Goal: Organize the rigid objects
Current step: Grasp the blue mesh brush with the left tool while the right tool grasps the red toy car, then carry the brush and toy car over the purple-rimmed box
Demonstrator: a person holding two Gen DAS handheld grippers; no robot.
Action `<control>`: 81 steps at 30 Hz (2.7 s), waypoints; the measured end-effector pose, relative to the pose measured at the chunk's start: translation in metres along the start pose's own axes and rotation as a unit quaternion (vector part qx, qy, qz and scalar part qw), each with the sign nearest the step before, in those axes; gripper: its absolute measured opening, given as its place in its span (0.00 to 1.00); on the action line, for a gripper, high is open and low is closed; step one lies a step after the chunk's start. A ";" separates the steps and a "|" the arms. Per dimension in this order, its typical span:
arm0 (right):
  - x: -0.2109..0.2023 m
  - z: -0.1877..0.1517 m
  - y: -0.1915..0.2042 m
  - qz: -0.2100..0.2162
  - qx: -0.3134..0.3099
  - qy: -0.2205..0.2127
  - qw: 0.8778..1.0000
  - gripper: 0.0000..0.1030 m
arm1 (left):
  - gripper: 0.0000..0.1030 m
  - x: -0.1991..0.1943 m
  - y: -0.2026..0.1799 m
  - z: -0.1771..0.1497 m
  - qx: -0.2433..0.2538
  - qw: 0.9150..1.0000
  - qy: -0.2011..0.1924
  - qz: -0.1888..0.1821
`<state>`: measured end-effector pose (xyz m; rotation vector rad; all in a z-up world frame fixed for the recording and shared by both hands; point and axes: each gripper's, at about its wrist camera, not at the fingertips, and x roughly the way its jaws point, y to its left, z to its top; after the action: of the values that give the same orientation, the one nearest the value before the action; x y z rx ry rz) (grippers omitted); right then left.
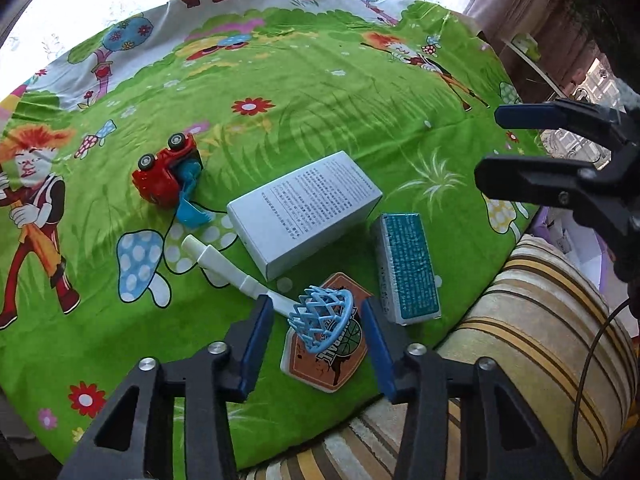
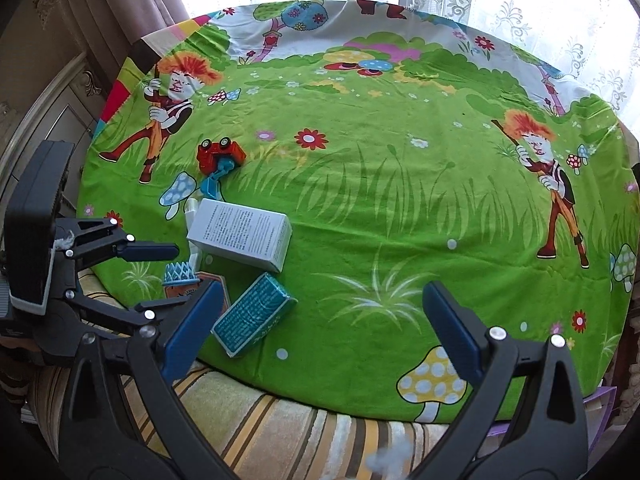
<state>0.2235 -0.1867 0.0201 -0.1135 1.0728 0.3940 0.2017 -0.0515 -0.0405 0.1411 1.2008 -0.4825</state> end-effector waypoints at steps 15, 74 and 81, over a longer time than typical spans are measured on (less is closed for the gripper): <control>0.029 0.038 0.067 0.033 -0.082 -0.020 0.996 0.97 | 0.18 -0.055 0.045 -0.051 -0.149 0.987 -0.057 -0.021; 0.022 0.065 0.089 0.094 -0.074 -0.020 0.993 0.16 | 0.18 -0.076 0.077 -0.078 -0.235 0.964 -0.122 -0.022; -0.022 0.031 0.047 0.080 -0.049 -0.028 0.995 0.16 | 0.18 -0.089 0.055 -0.070 -0.213 0.968 -0.133 -0.025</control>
<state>0.2229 -0.1402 0.0589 -0.1041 1.0108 0.5915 0.1405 0.0479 0.0079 -0.3151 1.0189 -0.2679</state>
